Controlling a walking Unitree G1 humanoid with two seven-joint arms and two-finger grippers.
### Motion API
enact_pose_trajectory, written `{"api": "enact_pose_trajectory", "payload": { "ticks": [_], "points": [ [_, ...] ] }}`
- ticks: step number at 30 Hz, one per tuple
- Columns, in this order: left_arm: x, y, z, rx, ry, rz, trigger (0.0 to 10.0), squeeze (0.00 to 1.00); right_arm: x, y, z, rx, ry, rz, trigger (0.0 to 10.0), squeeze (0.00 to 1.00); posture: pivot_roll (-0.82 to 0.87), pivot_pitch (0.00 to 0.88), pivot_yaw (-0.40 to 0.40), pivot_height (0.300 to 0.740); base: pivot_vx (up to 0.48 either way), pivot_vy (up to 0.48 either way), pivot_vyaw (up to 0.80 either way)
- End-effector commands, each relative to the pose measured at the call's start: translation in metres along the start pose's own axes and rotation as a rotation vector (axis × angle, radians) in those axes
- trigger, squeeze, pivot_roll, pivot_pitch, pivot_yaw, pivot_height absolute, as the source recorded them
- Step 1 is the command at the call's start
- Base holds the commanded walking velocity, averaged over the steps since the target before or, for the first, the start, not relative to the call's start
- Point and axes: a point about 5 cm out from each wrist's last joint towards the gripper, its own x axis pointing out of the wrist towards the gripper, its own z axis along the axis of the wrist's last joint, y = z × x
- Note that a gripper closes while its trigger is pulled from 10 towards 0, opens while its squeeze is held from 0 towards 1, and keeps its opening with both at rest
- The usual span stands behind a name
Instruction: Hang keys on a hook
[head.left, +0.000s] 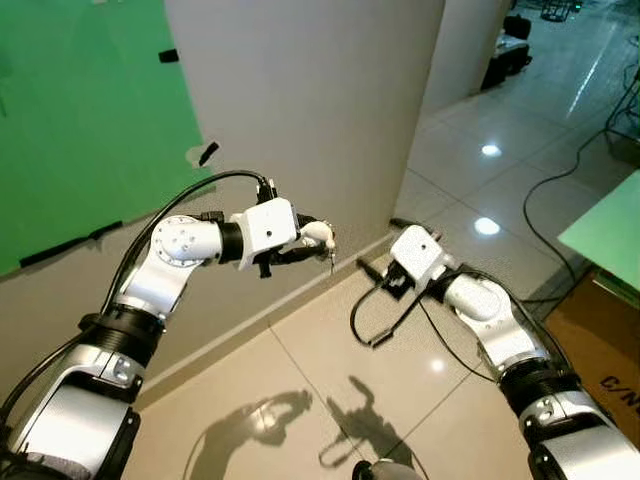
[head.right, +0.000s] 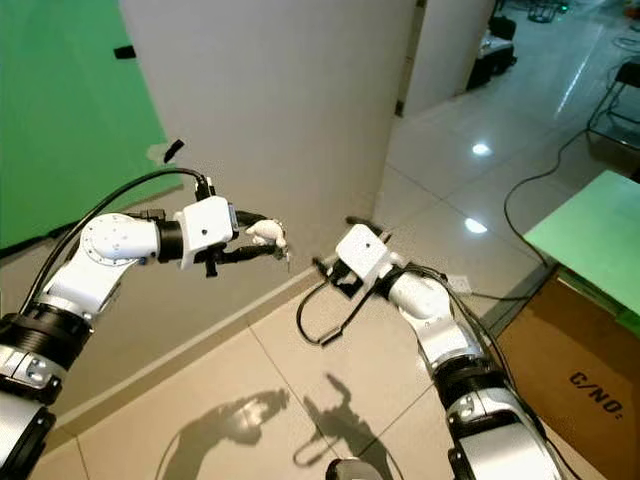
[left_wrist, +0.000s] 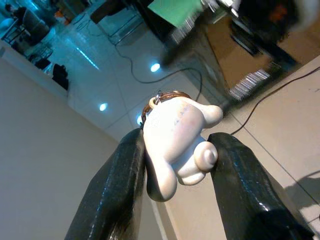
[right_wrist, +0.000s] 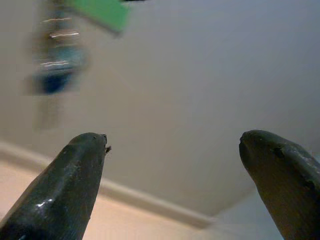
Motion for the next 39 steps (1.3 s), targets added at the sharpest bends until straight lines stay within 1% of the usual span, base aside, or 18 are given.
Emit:
{"api": "enact_pose_trajectory", "payload": {
  "ticks": [1,9,11,13,14,15,16,17,20,21,22,23,24,26,32,33,35,39],
  "points": [
    [-0.003,0.005,0.003,0.007,-0.002,0.014,10.0,0.00,0.001,0.009,0.002,0.065,-0.020,0.085,10.0,0.00,-0.09,0.000,0.030,0.740,0.000,0.000,0.00],
    [-0.005,0.005,0.001,0.031,0.010,0.019,10.0,0.00,0.003,-0.002,0.026,0.052,-0.128,0.111,10.0,0.00,-0.09,0.000,0.035,0.740,0.000,0.000,0.00],
    [-0.007,0.003,-0.008,0.126,0.095,0.011,10.0,0.00,0.001,-0.008,0.034,0.039,-0.147,0.143,10.0,0.00,-0.09,0.000,0.035,0.740,0.000,0.000,0.00],
    [-0.008,0.001,-0.013,0.169,0.141,-0.005,10.0,0.00,0.001,-0.011,0.038,0.037,-0.151,0.156,10.0,0.00,-0.09,0.000,0.035,0.740,0.000,0.000,0.00],
    [-0.012,-0.001,-0.024,0.267,0.249,-0.045,10.0,0.00,0.000,-0.015,0.042,0.019,-0.155,0.164,10.0,0.00,-0.09,0.000,0.035,0.740,0.000,0.000,0.00],
    [-0.012,-0.001,-0.024,0.267,0.249,-0.045,10.0,0.00,0.000,-0.015,0.042,0.019,-0.155,0.164,10.0,0.00,-0.09,0.000,0.035,0.740,0.000,0.000,0.00],
    [-0.018,-0.001,-0.034,0.417,0.375,-0.095,10.0,0.00,0.000,-0.018,0.046,0.003,-0.160,0.166,10.0,0.00,-0.09,0.000,0.034,0.740,0.000,0.000,0.00],
    [-0.020,0.000,-0.037,0.466,0.415,-0.115,10.0,0.00,0.000,-0.019,0.047,0.000,-0.160,0.166,10.0,0.00,-0.09,0.000,0.034,0.740,0.000,0.000,0.00],
    [-0.024,0.005,-0.040,0.585,0.492,-0.136,10.0,0.00,0.000,-0.019,0.047,-0.004,-0.156,0.166,10.0,0.00,-0.08,0.000,0.032,0.740,0.000,0.000,0.00],
    [-0.024,0.005,-0.040,0.585,0.492,-0.136,10.0,0.00,0.000,-0.019,0.047,-0.004,-0.156,0.166,10.0,0.00,-0.08,0.000,0.032,0.740,0.000,0.000,0.00],
    [-0.025,0.009,-0.039,0.730,0.532,-0.178,10.0,0.00,0.001,-0.018,0.047,-0.007,-0.150,0.165,10.0,0.00,-0.08,0.000,0.030,0.740,0.000,0.000,0.00],
    [-0.025,0.009,-0.039,0.730,0.532,-0.178,10.0,0.00,0.001,-0.018,0.047,-0.007,-0.150,0.165,10.0,0.00,-0.08,0.000,0.030,0.740,0.000,0.000,0.00],
    [-0.025,0.012,-0.041,0.866,0.576,-0.220,10.0,0.00,0.002,-0.016,0.047,-0.009,-0.148,0.162,10.0,0.00,-0.07,0.000,0.031,0.740,0.000,0.000,0.00],
    [-0.021,0.016,-0.040,0.949,0.576,-0.202,10.0,0.00,0.003,-0.015,0.048,-0.005,-0.154,0.148,10.0,0.00,-0.07,0.000,0.034,0.740,0.000,0.000,0.00],
    [0.002,0.026,-0.021,1.354,0.441,-0.070,10.0,0.00,0.011,0.000,0.051,0.005,-0.169,0.236,10.0,0.00,-0.08,0.000,0.053,0.740,0.000,0.000,0.00],
    [0.002,0.026,-0.021,1.354,0.441,-0.070,10.0,0.00,0.011,0.000,0.051,0.005,-0.169,0.236,10.0,0.00,-0.08,0.000,0.053,0.740,0.000,0.000,0.00],
    [0.005,0.032,-0.016,1.489,0.409,-0.020,10.0,0.00,0.011,0.002,0.052,-0.020,-0.165,0.284,10.0,0.00,-0.08,0.000,0.059,0.740,0.000,0.000,0.00],
    [0.004,0.041,-0.010,1.636,0.338,0.078,10.0,0.00,0.010,-0.003,0.058,-0.062,-0.168,0.301,10.0,0.00,-0.08,0.000,0.059,0.740,0.000,0.000,0.00]
  ]
}}
